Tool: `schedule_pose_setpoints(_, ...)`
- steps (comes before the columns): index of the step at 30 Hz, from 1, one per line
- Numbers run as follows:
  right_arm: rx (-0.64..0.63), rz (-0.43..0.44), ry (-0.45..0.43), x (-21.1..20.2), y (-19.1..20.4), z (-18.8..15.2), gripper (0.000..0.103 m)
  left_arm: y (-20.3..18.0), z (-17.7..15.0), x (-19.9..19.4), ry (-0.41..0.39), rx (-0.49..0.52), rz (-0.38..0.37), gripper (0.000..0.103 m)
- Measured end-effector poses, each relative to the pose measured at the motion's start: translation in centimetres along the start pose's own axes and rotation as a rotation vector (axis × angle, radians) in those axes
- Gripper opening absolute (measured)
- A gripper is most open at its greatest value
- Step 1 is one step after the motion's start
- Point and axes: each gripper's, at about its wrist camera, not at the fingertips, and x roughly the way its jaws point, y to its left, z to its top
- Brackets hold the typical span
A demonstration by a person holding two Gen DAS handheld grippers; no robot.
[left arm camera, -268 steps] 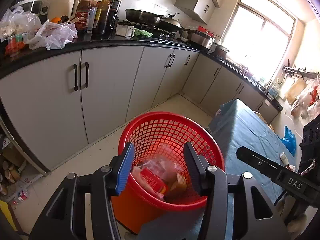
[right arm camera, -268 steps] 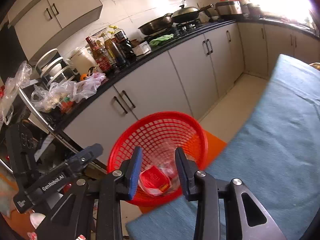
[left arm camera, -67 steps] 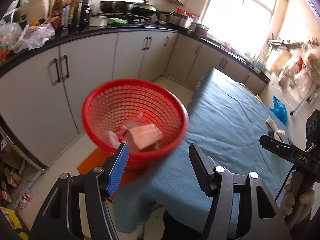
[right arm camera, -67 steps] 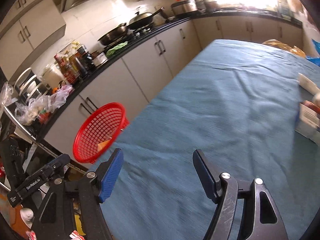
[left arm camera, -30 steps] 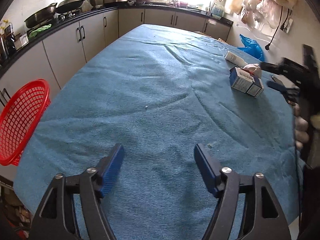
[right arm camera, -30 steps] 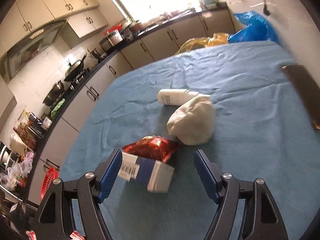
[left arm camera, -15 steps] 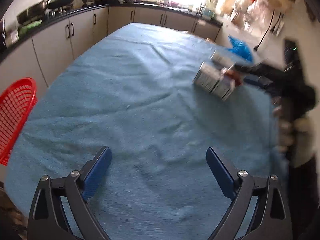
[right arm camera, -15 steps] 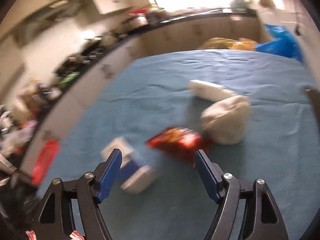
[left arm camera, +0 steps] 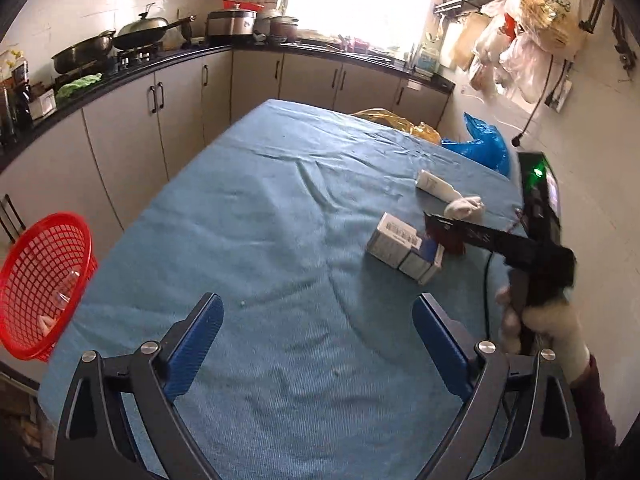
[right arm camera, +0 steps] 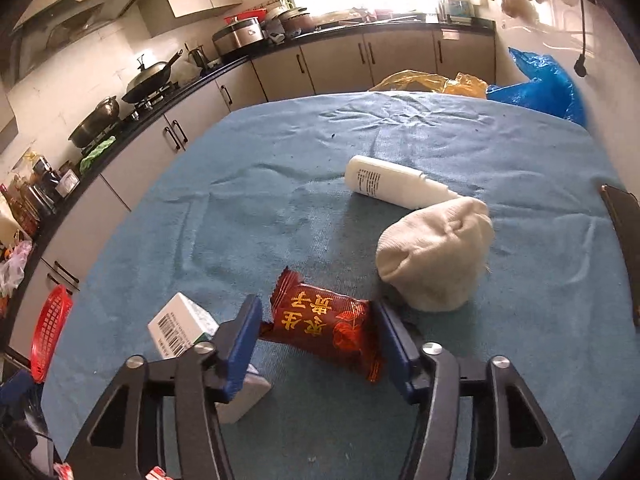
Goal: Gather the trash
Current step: 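Return both tools to the table toward the white box and red packet, then grasp the white-blue medicine box with left tool while right tool grasps the red snack packet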
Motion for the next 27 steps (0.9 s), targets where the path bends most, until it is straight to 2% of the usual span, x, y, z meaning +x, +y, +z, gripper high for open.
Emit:
schedule_pose_setpoints(3, 0.054, 0.041, 0.001, -1.0, -1.0, -0.1, 0.009, -0.4, 0.6, 1.5, 0.036, -0.01, -0.003, 0.095)
schedule_pose_setpoints(8, 0.143, 0.111, -0.022, -2.9, -3.1, -0.6, 0.01, -1.5, 1.3, 4.6, 0.107, -0.058, -0.074, 0.095)
schedule_pose_setpoints(10, 0.191, 0.131, -0.037, -3.3, -4.2, -0.6, 0.017, -2.3, 1.7, 5.8, 0.13, -0.07, -0.092, 0.095)
schedule_pose_setpoints(12, 0.231, 0.151, -0.058, -3.5, -5.2, -0.3, 0.036, -3.3, 2.1, 6.8, 0.142, -0.066, -0.089, 0.095)
schedule_pose_setpoints(14, 0.249, 0.136, -0.091, -4.1, -6.0, 0.1, 0.043, -4.7, 2.7, 7.9, 0.147, -0.047, -0.067, 0.095)
schedule_pose_setpoints(18, 0.303, 0.142, -0.128, -4.8, -7.5, 0.3, 0.053, -7.2, 3.7, 10.3, 0.174, -0.027, -0.024, 0.095)
schedule_pose_setpoints(23, 0.337, 0.192, -0.133, -4.7, -8.6, 0.6, 0.059, -10.1, 4.0, 13.7, 0.227, 0.024, 0.066, 0.095)
schedule_pose_setpoints(26, 0.332, 0.241, -0.128, -4.4, -8.4, 0.6, 0.065, -10.4, 3.2, 15.3, 0.294, 0.017, 0.045, 0.093)
schedule_pose_setpoints(27, 0.327, 0.261, -0.128, -4.5, -8.2, 0.5, 0.066, -10.4, 3.0, 15.1, 0.273, 0.024, 0.052, 0.088)
